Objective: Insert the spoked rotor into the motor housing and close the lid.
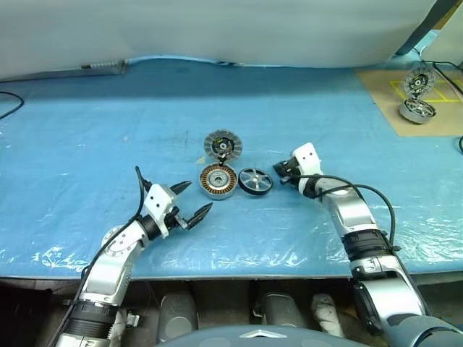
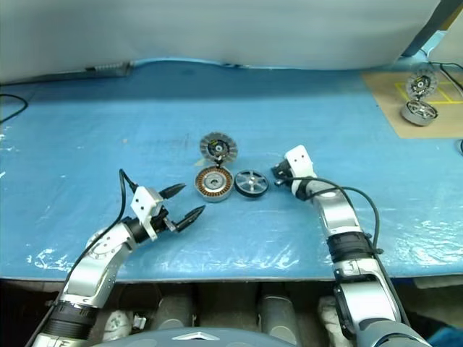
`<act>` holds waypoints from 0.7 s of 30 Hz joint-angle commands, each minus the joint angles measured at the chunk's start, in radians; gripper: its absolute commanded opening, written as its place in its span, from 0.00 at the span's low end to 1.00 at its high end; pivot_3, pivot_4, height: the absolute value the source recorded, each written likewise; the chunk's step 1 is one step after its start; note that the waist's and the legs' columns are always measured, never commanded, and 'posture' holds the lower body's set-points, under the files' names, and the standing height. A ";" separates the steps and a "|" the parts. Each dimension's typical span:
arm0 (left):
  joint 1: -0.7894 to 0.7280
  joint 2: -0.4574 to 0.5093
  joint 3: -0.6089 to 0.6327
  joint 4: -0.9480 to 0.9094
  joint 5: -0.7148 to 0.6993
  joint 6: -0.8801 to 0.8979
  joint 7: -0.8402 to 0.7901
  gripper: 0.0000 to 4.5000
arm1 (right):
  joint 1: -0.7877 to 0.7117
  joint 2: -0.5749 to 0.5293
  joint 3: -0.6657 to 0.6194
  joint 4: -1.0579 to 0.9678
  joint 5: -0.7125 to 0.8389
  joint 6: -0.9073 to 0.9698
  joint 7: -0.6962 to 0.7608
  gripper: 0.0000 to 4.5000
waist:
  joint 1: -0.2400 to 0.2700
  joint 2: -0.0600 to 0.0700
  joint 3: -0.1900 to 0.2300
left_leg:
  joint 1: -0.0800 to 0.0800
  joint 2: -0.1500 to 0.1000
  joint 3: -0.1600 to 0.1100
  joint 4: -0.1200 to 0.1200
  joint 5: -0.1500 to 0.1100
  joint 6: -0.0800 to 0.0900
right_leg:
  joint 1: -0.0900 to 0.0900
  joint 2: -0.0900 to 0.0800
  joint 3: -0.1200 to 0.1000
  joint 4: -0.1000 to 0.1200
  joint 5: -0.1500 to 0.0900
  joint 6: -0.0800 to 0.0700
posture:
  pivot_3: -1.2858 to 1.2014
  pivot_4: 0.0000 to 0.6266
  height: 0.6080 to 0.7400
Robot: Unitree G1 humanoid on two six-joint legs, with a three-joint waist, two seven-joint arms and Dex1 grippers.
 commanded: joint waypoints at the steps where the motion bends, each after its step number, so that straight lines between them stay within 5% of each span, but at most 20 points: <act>1: -0.003 0.002 0.002 -0.007 -0.005 -0.025 -0.007 1.00 | 0.038 -0.026 -0.008 -0.066 0.002 0.050 0.002 0.12 | 0.000 0.000 0.000 | 0.000 0.000 0.000 0.000 0.000 0.000 | 0.000 0.000 0.000 0.000 0.000 0.000 | 0.52 0.24 1.00; 12: -0.007 -0.014 0.007 0.009 0.008 -0.040 0.026 1.00 | 0.012 -0.056 -0.022 -0.357 0.039 0.173 -0.001 0.12 | -0.003 0.000 0.000 | -0.001 0.000 0.000 -0.002 0.000 0.000 | -0.002 0.000 0.000 -0.001 0.000 0.000 | 0.52 0.24 1.00; 21: 0.007 -0.013 0.024 -0.004 -0.072 0.033 0.000 1.00 | 0.006 0.089 0.203 -0.538 0.058 0.278 0.042 0.12 | -0.001 0.000 0.000 | 0.001 0.002 0.000 -0.003 0.000 0.000 | -0.003 0.002 -0.001 -0.002 -0.001 -0.001 | 0.52 0.24 1.00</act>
